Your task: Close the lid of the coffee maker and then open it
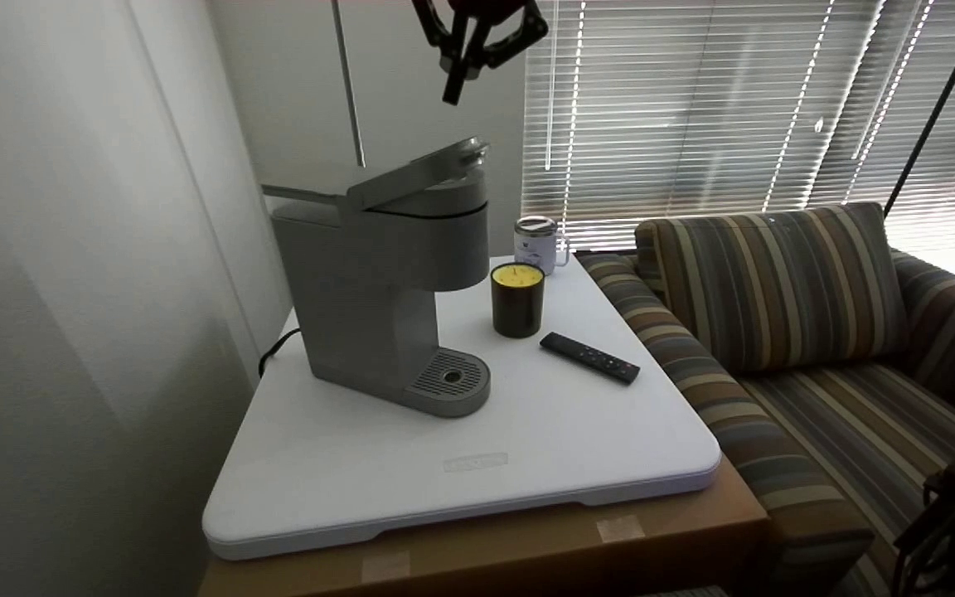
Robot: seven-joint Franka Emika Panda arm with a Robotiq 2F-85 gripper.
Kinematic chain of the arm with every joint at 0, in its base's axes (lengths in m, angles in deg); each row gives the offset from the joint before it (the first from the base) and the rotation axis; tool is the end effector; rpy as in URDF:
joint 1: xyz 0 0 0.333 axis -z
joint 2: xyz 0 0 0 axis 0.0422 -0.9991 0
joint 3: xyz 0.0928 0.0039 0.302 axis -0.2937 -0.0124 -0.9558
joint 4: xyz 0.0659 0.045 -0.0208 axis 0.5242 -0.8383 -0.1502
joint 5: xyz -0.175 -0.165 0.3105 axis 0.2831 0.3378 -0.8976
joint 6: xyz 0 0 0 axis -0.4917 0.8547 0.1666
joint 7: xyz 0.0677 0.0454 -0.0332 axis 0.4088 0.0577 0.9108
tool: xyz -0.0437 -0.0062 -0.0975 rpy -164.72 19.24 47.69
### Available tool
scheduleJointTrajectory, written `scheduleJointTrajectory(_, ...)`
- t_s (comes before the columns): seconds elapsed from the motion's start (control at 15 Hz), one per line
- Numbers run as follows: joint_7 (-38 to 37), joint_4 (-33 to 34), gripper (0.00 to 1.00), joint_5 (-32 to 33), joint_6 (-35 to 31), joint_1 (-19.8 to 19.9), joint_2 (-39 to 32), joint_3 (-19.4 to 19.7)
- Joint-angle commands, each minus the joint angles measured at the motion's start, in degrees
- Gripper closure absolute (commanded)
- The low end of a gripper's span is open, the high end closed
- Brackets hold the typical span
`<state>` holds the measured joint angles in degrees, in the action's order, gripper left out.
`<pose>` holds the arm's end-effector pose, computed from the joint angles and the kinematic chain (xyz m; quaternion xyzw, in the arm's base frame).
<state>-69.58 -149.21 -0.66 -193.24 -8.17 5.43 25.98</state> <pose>0.6183 0.1670 0.4375 -0.9169 0.3350 -0.1770 0.1250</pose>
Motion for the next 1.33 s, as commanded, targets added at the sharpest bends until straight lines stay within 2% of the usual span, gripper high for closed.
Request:
scheduleJointTrajectory(0.0, -4.6, 1.8, 1.00, 3.6, 2.3, -1.5, -1.1, 1.8)
scheduleJointTrajectory(0.4, -13.1, -0.2, 1.00, 9.7, 3.2, -0.8, 1.3, 4.6)
scheduleJointTrajectory(0.87, -14.1, -1.1, 1.00, 7.0, 12.0, -0.5, -0.1, 3.3)
scheduleJointTrajectory(1.27, -15.4, -0.9, 1.00, 6.8, 11.3, -1.2, -2.6, 1.8)
